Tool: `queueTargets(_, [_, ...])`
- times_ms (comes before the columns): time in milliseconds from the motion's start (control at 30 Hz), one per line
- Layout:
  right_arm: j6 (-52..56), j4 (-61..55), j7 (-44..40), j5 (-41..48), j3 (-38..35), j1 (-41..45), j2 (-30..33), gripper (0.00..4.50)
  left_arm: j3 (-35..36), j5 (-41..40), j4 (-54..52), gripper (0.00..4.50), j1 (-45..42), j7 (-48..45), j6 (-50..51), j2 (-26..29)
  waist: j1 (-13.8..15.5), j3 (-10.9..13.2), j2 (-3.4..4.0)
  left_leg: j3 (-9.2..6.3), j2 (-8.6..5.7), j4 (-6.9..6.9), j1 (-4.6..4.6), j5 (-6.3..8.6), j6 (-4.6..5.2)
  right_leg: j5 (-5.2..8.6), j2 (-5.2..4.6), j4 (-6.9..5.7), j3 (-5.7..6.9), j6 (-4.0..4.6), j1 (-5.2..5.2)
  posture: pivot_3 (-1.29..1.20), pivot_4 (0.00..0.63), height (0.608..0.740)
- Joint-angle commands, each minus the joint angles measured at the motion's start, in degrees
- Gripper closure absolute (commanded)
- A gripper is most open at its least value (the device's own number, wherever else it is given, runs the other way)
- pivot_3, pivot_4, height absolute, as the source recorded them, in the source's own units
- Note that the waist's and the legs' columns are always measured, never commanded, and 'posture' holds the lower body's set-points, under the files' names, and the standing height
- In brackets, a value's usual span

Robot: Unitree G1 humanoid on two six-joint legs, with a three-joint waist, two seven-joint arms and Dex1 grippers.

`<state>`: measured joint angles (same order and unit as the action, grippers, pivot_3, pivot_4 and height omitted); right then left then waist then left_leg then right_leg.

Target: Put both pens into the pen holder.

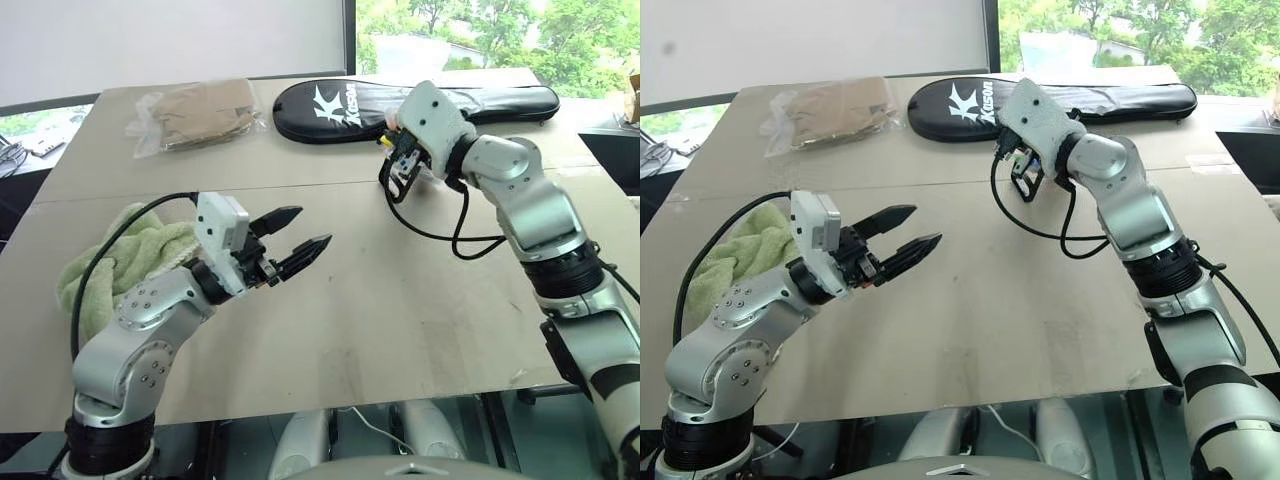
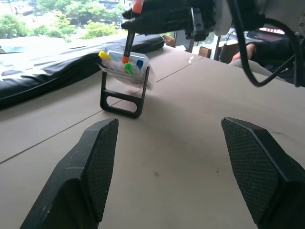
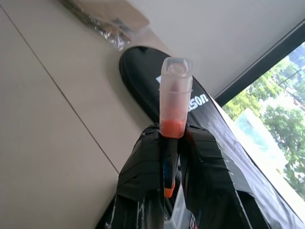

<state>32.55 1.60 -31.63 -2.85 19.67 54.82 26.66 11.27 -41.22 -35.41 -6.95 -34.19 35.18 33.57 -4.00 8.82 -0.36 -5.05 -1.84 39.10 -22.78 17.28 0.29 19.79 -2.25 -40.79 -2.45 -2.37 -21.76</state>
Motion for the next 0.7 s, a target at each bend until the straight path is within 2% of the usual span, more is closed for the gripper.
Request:
queueTargets(33, [-1.95, 1.61, -2.08, -2.39, 0.81, 2.36, 0.01, 3.95, 0.99, -0.88, -1.79, 0.95, -0.70, 0.44, -0.42, 0.60, 0.02, 0.00, 0.00, 0.00, 0.00, 0.00, 0.00, 0.00, 0.00, 0.00, 0.00, 0.00, 0.00, 0.00, 0.00, 0.00, 0.150, 0.740])
queueTargets(67, [-2.27, 2.03, -2.77, -2.89, 1.02, 2.52, 0.18, 3.33, 0.98, -0.84, -1.77, 0.95, -0.61, 0.48, -0.52, 0.62, 0.04, 0.00, 0.00, -0.01, 0.00, 0.00, 0.00, 0.00, 0.00, 0.00, 0.00, 0.00, 0.01, 0.00, 0.00, 0.00, 0.150, 0.740])
queueTargets(100, [-2.52, 2.23, -3.24, -3.24, 1.03, 2.57, 0.26, 3.14, 0.99, -0.79, -1.74, 0.95, -0.49, 0.53, -0.61, 0.62, 0.03, 0.00, 0.00, -0.02, 0.00, 0.00, 0.00, 0.00, 0.00, 0.00, 0.00, 0.00, 0.01, 0.00, 0.00, 0.00, 0.150, 0.740])
queueTargets(233, [-1.88, 0.78, -2.97, -2.61, -1.32, 2.04, -0.53, 1.63, 1.12, -1.08, -1.71, 0.95, 0.19, 1.35, -0.02, 0.43, 0.06, 0.00, 0.00, -0.02, 0.00, 0.00, 0.00, 0.00, 0.00, 0.00, 0.00, 0.00, 0.00, 0.00, 0.00, 0.00, 0.150, 0.740])
queueTargets(333, [0.21, -4.51, -4.41, 2.36, -6.12, -0.29, -1.25, 0.25, 1.15, 0.43, -1.56, 0.95, 1.01, 4.76, 0.45, -0.55, 0.11, 0.01, 0.00, -0.02, 0.00, 0.00, -0.01, 0.00, 0.00, 0.00, -0.01, 0.01, -0.01, 0.00, 0.00, 0.00, 0.150, 0.740])
queueTargets(400, [4.19, -11.92, -8.19, 11.08, -11.62, -4.28, -2.00, 0.25, 1.58, 0.54, -1.69, 0.95, 2.62, 6.22, 1.06, -0.83, 0.15, -0.01, -0.02, -0.07, 0.00, 0.00, -0.02, 0.00, 0.00, 0.00, -0.01, 0.02, -0.02, 0.00, 0.00, 0.00, 0.150, 0.740])
queueTargets(533, [12.26, -25.73, -13.71, 23.64, -19.79, -15.68, 1.53, 0.25, 2.81, 2.65, -2.21, 0.95, 7.77, 8.93, 1.74, -0.36, 0.65, -0.01, -0.02, -0.18, 0.02, -0.05, -0.05, 0.01, 0.00, 0.00, -0.04, 0.11, 0.01, 0.00, 0.10, 0.00, 0.150, 0.740])
queueTargets(633, [11.98, -33.68, -15.72, 25.22, -25.50, -33.37, 7.97, 0.25, 6.58, 2.19, -4.04, 0.95, 14.77, 10.07, 1.10, -1.44, 1.67, -0.03, -0.05, -0.20, 0.01, -0.05, -0.06, 0.02, 0.02, 0.00, -0.08, 0.19, 0.03, 0.00, 0.15, 0.00, 0.150, 0.740])
queueTargets(700, [9.58, -35.37, -14.93, 23.50, -26.87, -41.17, 10.73, 0.25, 8.50, 1.35, -4.82, 0.95, 17.59, 10.64, 0.95, -2.13, 2.16, -0.02, -0.07, -0.21, 0.00, -0.18, -0.07, 0.02, 0.03, 0.00, -0.10, 0.43, 0.04, 0.00, 0.18, 0.00, 0.150, 0.740])
